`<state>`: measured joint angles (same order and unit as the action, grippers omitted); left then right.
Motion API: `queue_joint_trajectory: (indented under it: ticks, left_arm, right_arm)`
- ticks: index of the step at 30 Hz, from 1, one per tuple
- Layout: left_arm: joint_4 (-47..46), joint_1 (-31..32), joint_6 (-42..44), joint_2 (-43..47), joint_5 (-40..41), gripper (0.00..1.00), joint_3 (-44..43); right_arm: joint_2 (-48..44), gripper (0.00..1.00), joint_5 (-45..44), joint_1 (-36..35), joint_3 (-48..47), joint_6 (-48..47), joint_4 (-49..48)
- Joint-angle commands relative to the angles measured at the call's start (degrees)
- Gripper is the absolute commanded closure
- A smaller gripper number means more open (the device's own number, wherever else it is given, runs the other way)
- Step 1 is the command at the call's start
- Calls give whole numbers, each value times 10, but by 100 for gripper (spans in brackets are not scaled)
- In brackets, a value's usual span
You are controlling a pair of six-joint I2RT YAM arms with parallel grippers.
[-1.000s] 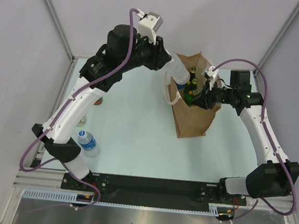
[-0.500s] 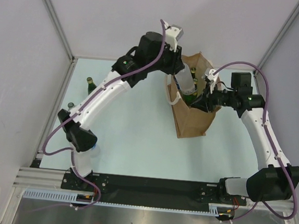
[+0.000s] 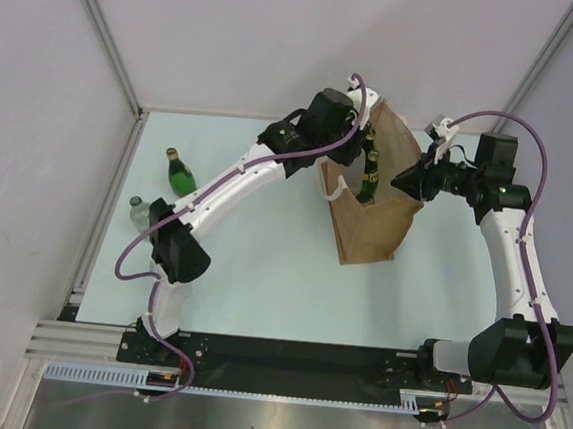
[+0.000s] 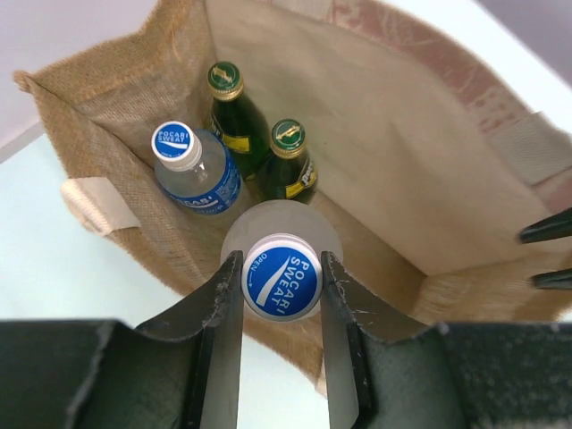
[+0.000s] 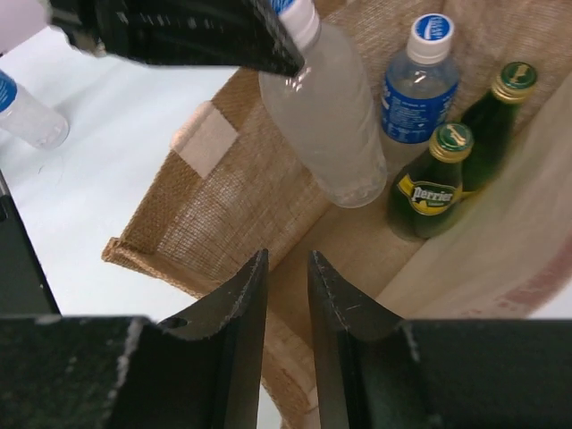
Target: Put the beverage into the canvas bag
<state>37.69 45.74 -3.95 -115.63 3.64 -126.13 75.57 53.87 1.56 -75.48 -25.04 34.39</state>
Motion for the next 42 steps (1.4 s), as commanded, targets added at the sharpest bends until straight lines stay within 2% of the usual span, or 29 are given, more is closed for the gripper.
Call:
queue_joint_trajectory:
  ticks: [1,14,26,31,33,34,37,40,42]
  left_arm:
    - [-99,6,38,-5,33,100,-51]
    - [-149,4,36,-85,40,100,-54]
    - [-154,-1,38,-109,68,98,-19]
    - [-155,-5,21,-89,70,81,6]
    - [-154,-8,12,-80,73,70,10]
    - [-154,-10,3,-73,79,59,11]
    - [-154,-11,-12,-55,87,40,11]
    - [-154,-11,-24,-40,92,26,9]
    - [-154,-11,-31,-24,94,21,8]
  right_arm:
    - [-19,70,4,12,-14,33,-38]
    - [-18,69,4,18,-5,48,-47]
    - [-9,68,-4,19,-2,55,-41]
    - [-10,68,-10,19,-5,53,-21]
    - [-15,67,-13,19,-3,53,-20]
    - [-16,68,-14,19,-3,53,-18]
    - [-18,67,-17,19,-6,48,-8]
    - [-22,67,-23,20,-12,36,4]
    - [-20,67,-24,20,-19,25,16]
